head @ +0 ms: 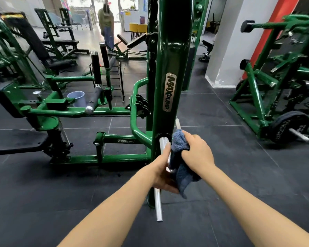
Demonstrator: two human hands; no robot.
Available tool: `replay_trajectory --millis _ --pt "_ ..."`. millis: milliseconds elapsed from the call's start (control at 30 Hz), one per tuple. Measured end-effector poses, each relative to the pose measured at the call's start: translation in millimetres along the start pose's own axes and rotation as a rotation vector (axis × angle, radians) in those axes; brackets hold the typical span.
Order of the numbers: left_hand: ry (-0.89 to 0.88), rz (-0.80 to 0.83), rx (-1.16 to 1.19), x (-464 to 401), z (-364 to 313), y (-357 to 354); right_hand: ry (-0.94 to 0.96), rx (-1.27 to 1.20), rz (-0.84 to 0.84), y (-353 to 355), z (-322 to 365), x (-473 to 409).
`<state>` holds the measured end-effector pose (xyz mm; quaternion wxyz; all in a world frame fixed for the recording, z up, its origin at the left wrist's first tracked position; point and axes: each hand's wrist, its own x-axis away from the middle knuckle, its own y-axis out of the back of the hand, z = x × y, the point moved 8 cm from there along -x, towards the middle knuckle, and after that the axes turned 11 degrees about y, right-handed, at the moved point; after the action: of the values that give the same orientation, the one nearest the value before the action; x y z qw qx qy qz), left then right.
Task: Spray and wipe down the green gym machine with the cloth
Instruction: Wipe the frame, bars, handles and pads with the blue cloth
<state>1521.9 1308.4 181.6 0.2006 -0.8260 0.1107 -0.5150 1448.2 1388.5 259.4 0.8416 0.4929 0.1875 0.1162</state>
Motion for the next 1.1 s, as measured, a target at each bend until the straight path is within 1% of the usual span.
replay_trajectory --millis 33,67,100,133,200,267,300,333,400,433,467,500,533,567,600,633,667,733,800,833,867,900,933,967,1033,1067,1100 --pt "-0.047 0.111 0.111 2.1 -6.1 -13.3 0.028 -0.001 0.022 -0.8 6.6 0.7" --pt "-0.089 0.173 0.198 3.1 -11.3 -21.2 0.06 0.0 0.067 -6.5 10.6 2.6" --pt "-0.126 0.185 0.26 2.5 -14.8 -22.3 0.091 -0.02 0.12 -12.6 14.1 6.1" --pt "-0.158 0.193 0.299 3.4 -16.8 -23.7 0.115 -0.092 0.177 -16.9 15.4 10.3" --pt "-0.207 0.179 0.3 0.4 -16.0 -17.7 0.112 -0.343 0.334 -23.7 10.8 18.9" --pt "-0.236 0.132 0.309 -2.3 -11.6 -8.4 0.027 -0.606 0.525 -25.4 10.1 29.2" --pt "-0.252 0.109 0.33 -6.4 -11.1 -3.1 -0.024 -0.691 0.527 -23.4 6.6 29.8" --pt "-0.271 0.106 0.352 -9.3 -12.6 -1.3 -0.074 -0.724 0.448 -21.4 -3.7 25.5" --pt "-0.298 0.096 0.338 -12.0 -18.4 -1.3 -0.168 -0.601 0.266 -18.7 -26.1 19.4" --pt "-0.294 0.079 0.317 -16.0 -22.1 0.5 -0.212 -0.582 0.241 -20.9 -31.2 18.7" --pt "-0.289 0.082 0.295 -19.2 -24.9 1.8 -0.257 -0.641 0.273 -30.3 -35.0 19.8" --pt "-0.287 0.041 0.257 -23.1 -27.0 9.1 -0.292 -0.755 0.346 -44.4 -37.6 21.3" --pt "-0.293 0.007 0.235 -23.7 -26.9 16.4 -0.299 -0.881 0.428 -57.2 -37.8 24.5" --pt "-0.314 -0.019 0.205 -26.0 -26.6 23.0 -0.304 -0.958 0.49 -64.1 -34.8 30.1" --pt "-0.341 -0.041 0.195 -29.1 -26.3 29.4 -0.3 -1.031 0.529 -70.6 -31.2 34.7" --pt "-0.367 -0.094 0.152 -30.4 -26.0 35.8 -0.294 -1.051 0.538 -75.0 -31.1 36.7" --pt "-0.405 -0.146 0.1 -29.9 -26.3 40.0 -0.276 -1.001 0.514 -78.5 -34.0 34.3" --pt "-0.465 -0.268 -0.027 -31.7 -32.0 45.8 -0.226 -0.799 0.414 -75.2 -40.6 24.3" --pt "-0.529 -0.456 -0.196 -30.7 -44.3 55.2 -0.249 -0.536 0.258 -60.3 -53.6 11.6" --pt "-0.559 -0.603 -0.303 -26.1 -52.3 64.0 -0.248 -0.354 0.162 -45.5 -56.4 4.9" --pt "-0.587 -0.739 -0.342 -23.0 -60.3 78.0 -0.21 -0.136 0.1 -31.2 -53.9 -1.2" --pt "-0.571 -0.815 -0.322 -19.1 -63.6 88.9 -0.168 0.039 0.084 -24.4 -47.9 -5.4" --pt "-0.53 -0.853 -0.302 -22.1 -65.2 99.7 -0.137 0.126 0.09 -23.8 -38.7 -8.0" --pt "-0.458 -0.869 -0.323 -27.2 -64.4 105.3 -0.148 0.111 0.119 -31.9 -32.7 -7.7" --pt "-0.328 -0.849 -0.399 -40.8 -61.5 103.2 -0.198 -0.042 0.173 -60.9 -23.0 -3.4" --pt "-0.29 -0.807 -0.363 -49.1 -58.4 100.0 -0.215 -0.064 0.202 -76.2 -19.7 -0.9" --pt "-0.293 -0.764 -0.298 -54.4 -55.7 96.2 -0.23 -0.021 0.237 -88.3 -18.3 -0.5"
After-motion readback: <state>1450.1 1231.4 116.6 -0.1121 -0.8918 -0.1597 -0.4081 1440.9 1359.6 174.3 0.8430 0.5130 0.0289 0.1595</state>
